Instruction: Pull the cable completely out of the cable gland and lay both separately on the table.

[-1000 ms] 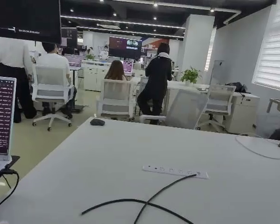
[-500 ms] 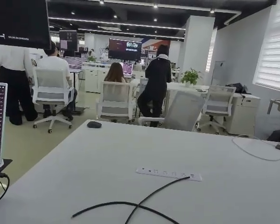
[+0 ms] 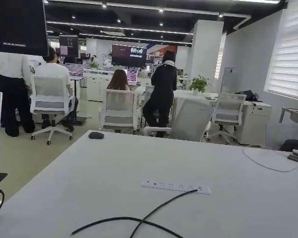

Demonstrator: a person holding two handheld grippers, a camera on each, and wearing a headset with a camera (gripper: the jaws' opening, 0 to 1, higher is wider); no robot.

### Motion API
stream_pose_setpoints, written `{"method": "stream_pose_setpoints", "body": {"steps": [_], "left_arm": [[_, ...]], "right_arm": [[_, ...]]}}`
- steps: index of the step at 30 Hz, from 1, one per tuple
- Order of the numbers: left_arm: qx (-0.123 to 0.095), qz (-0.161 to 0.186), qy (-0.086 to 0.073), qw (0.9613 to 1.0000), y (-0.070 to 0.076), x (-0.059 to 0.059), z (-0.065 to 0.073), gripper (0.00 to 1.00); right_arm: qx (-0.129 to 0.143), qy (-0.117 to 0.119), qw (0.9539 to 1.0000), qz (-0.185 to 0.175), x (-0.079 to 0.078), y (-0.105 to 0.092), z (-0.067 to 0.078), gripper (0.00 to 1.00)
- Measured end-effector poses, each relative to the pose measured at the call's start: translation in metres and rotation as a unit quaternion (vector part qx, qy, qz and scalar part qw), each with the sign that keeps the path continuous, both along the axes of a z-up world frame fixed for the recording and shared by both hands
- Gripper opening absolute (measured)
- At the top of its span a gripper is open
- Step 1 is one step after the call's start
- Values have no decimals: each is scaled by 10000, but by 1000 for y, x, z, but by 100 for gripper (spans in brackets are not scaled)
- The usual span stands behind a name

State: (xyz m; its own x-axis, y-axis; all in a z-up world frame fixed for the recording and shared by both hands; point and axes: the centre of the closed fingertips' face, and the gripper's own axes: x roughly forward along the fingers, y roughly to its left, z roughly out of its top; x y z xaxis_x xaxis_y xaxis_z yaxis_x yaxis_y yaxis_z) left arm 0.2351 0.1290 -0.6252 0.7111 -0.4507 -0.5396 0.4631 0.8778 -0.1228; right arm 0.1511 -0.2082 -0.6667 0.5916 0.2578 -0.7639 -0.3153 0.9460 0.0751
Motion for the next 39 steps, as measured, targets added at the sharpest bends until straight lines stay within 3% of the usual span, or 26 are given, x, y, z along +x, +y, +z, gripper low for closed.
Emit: {"method": "stream_pose_setpoints", "body": {"steps": [11, 27, 32, 39], "left_arm": [[-19, -115, -86, 9999, -3, 0, 3, 34], [0, -557, 5, 9984, -15, -6, -2, 32], [5, -840, 102, 9964, -22, -12, -6, 33], [-53, -1085, 95, 9940, -30, -14, -5, 32]], "right_arm": [[-81, 87, 9999, -15, -3, -2, -2, 49], [-2, 385, 9989, -260, -9, -5, -10, 48], [54, 457, 9982, -391, -10, -6, -12, 47], [125, 533, 9969, -570, -11, -8, -13, 46]]}}
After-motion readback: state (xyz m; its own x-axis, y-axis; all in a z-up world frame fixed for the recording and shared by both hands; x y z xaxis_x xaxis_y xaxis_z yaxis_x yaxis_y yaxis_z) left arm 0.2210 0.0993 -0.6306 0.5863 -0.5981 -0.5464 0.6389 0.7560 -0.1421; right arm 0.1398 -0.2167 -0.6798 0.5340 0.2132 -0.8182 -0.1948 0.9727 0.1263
